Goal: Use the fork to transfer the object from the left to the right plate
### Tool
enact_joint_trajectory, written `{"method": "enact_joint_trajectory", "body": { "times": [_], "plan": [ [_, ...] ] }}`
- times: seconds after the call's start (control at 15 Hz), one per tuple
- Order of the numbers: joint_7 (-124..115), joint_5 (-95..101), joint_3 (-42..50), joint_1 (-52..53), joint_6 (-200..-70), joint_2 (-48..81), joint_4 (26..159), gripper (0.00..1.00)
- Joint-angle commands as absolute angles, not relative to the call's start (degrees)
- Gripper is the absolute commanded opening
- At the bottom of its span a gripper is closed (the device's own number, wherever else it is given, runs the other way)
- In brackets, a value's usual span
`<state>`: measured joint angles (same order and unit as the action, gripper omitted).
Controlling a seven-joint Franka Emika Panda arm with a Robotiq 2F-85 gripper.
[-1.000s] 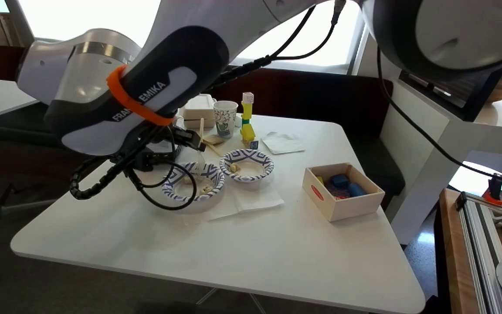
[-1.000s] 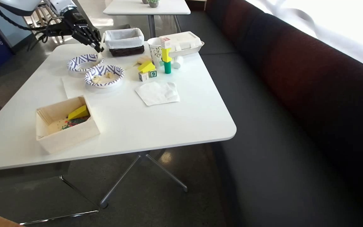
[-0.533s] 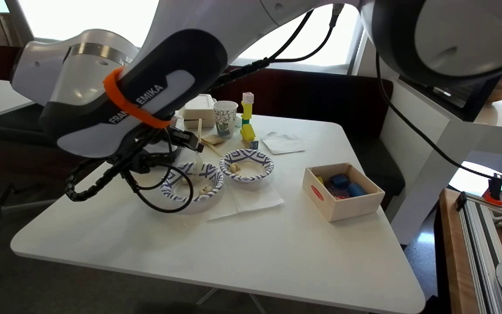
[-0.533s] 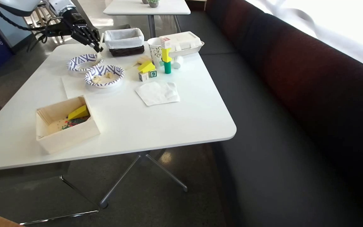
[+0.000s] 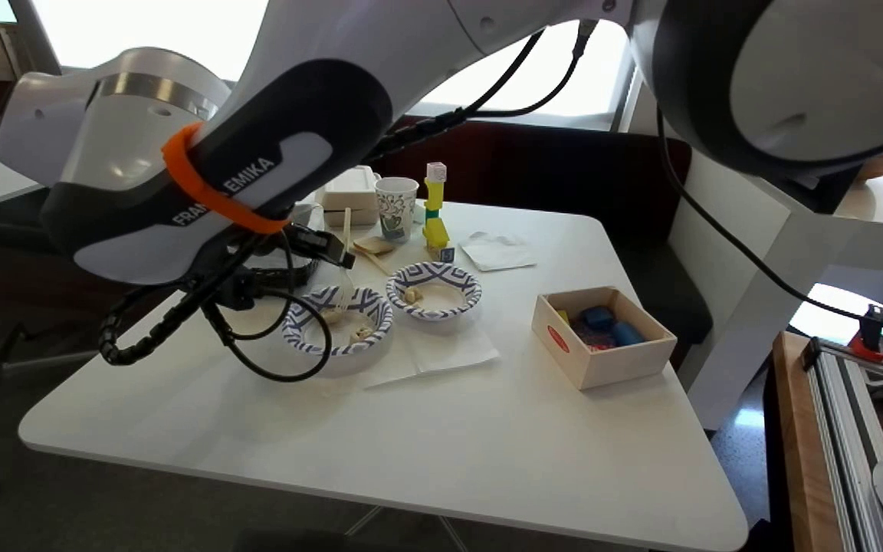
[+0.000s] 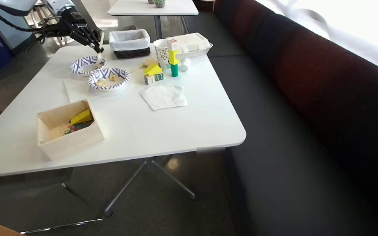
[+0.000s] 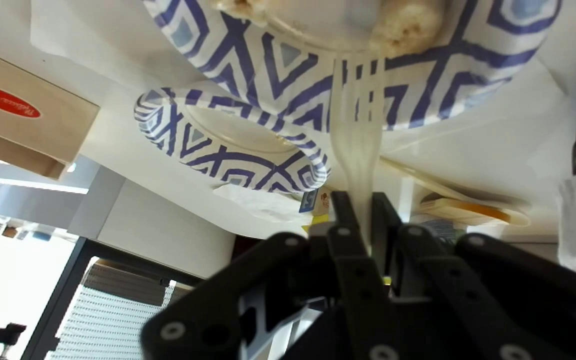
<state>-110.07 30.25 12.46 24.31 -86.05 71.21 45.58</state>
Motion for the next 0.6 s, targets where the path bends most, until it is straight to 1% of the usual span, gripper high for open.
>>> {"method": "enact_joint_trajectory", "body": {
  "times": [0.0,0.53],
  "plan": [
    [-109.36,30.72,13.17,25.24,-81.42,75.4,40.04,0.03],
    [-107.48,31.19,13.67,26.75,-76.64,79.74,34.55,0.03]
  ]
}}
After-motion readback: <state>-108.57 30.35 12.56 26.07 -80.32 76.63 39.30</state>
